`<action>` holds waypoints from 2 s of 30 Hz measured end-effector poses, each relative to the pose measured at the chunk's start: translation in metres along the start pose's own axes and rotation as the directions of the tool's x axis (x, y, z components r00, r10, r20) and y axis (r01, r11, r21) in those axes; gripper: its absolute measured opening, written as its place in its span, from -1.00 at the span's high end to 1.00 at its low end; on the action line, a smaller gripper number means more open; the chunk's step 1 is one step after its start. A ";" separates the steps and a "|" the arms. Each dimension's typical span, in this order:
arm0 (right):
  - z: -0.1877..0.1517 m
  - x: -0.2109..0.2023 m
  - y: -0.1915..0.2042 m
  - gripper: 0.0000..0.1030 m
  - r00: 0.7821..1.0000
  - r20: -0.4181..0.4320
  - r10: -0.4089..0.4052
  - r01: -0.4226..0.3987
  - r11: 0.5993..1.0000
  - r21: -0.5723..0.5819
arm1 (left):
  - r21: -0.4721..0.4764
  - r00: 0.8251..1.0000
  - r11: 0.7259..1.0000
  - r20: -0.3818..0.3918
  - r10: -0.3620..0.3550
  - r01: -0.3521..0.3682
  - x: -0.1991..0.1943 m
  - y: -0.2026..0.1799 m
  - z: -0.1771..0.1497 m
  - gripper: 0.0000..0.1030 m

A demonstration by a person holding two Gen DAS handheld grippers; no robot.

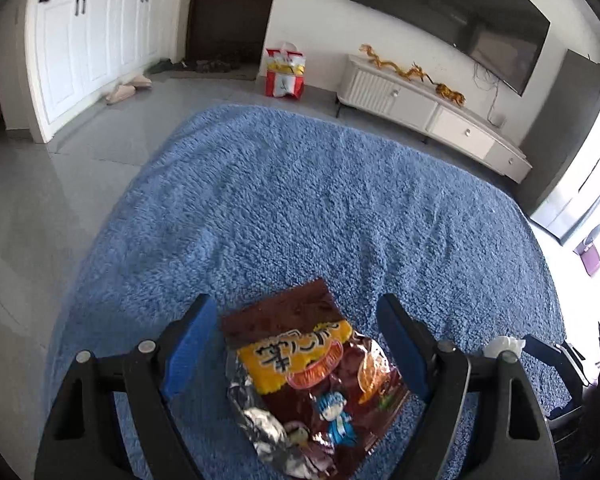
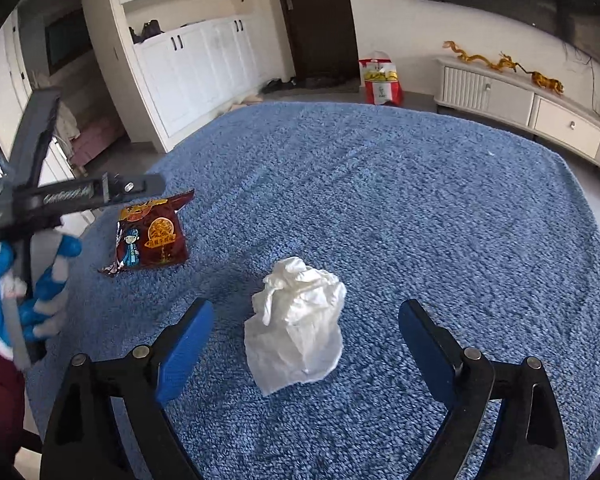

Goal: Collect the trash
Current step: 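Grasp the brown snack packet with the left gripper while the right grasps the white tissue, then carry the snack packet and tissue over the trash bin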

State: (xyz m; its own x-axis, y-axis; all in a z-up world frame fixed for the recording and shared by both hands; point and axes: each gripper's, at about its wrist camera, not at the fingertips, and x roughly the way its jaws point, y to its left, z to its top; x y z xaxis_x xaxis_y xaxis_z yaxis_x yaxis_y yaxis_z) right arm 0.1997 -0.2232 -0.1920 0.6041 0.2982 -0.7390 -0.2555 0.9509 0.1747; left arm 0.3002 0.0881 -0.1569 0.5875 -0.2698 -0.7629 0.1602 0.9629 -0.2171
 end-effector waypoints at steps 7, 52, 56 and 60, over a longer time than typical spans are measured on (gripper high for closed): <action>-0.002 0.009 0.002 -0.43 1.000 -0.017 0.015 -0.015 1.000 0.009 | 0.055 0.999 0.998 -0.040 -0.014 0.016 0.009 -0.009 -0.018 -0.58; -0.108 -0.187 -0.138 0.60 0.955 0.256 -0.148 0.075 0.959 0.273 | 0.301 0.965 0.932 0.097 -0.242 0.203 -0.127 -0.196 -0.062 0.96; -0.141 -0.206 -0.187 0.60 0.941 0.227 -0.249 0.155 0.918 0.364 | 0.385 0.944 0.877 0.041 -0.328 0.288 -0.119 -0.260 -0.067 0.96; -0.173 -0.218 -0.235 0.60 0.925 0.177 -0.335 0.228 0.865 0.448 | 0.465 0.917 0.804 -0.047 -0.396 0.371 -0.102 -0.337 -0.077 0.96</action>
State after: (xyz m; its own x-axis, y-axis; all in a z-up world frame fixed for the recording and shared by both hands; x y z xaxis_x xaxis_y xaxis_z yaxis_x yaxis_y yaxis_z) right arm -0.0024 -0.5257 -0.1848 0.7781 -0.0283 -0.6275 0.2547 0.9274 0.2740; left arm 0.1254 -0.2090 -0.0522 0.4380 -0.6290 -0.6423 0.7157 0.6763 -0.1743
